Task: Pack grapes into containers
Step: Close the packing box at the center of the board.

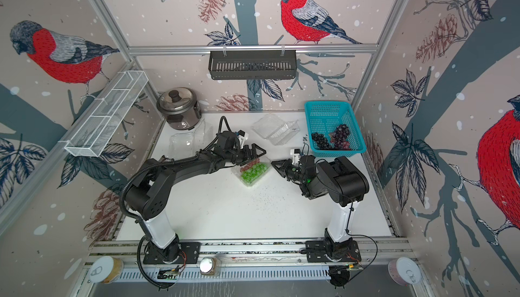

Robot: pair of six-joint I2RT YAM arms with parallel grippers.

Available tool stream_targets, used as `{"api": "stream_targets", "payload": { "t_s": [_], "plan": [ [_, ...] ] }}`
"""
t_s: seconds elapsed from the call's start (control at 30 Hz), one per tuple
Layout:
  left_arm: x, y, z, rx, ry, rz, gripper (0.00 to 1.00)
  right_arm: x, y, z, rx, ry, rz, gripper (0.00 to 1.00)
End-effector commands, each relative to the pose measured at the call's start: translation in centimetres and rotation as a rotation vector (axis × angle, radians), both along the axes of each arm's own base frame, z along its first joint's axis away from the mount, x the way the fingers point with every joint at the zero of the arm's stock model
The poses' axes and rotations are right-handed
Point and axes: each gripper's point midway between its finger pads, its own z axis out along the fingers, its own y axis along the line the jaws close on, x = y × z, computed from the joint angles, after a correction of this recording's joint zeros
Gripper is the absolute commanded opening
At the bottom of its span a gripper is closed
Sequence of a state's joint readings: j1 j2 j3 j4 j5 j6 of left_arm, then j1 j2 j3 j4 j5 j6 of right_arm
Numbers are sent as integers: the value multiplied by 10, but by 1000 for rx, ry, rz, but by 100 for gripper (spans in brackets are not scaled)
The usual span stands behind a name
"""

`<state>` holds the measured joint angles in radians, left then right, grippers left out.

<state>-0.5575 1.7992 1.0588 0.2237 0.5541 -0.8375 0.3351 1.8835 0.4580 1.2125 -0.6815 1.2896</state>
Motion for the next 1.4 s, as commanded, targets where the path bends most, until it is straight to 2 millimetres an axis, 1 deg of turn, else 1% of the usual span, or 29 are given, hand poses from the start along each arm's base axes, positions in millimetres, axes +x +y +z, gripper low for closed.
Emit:
{"api": "stream_targets", "payload": {
  "t_s": [0.0,0.37,0.47,0.53,0.57,0.63,0.73,0.8,0.83,0.87,1.0,1.03,1.07,1.13,1.27,1.37],
  "plan": [
    [-5,5,-9,28,38,6,97,-1,1,4,20,-7,2,14],
    [-4,6,-10,32,40,11,97,-4,0,2,23,2,-3,9],
    [-3,5,-5,28,31,2,97,-4,-1,4,20,-5,-5,12],
    [2,6,7,34,3,0,97,-2,-2,7,12,-14,-9,15],
    [5,7,14,43,-13,2,97,-2,-3,9,5,-21,-10,17],
    [10,11,28,63,-48,11,97,0,-5,11,-19,-33,-13,26],
    [13,24,43,98,-84,39,97,5,-7,17,-74,-58,-16,39],
    [12,34,48,115,-91,65,97,9,-10,21,-123,-81,-19,54],
    [10,41,48,121,-86,82,97,12,-10,23,-156,-91,-19,62],
    [7,48,45,130,-71,100,97,14,-12,25,-191,-102,-19,67],
    [-7,73,27,136,17,163,97,24,-16,30,-331,-144,-20,81],
    [-11,78,24,133,35,177,97,26,-17,31,-373,-155,-18,86],
    [-17,83,16,133,62,184,97,28,-18,32,-412,-167,-13,91],
    [-25,88,10,120,92,195,97,32,-18,34,-482,-188,-9,100],
    [-36,93,5,91,135,205,97,33,-13,31,-597,-214,20,100],
    [-43,94,-2,83,176,214,97,30,-5,27,-638,-221,47,100]
  ]
}}
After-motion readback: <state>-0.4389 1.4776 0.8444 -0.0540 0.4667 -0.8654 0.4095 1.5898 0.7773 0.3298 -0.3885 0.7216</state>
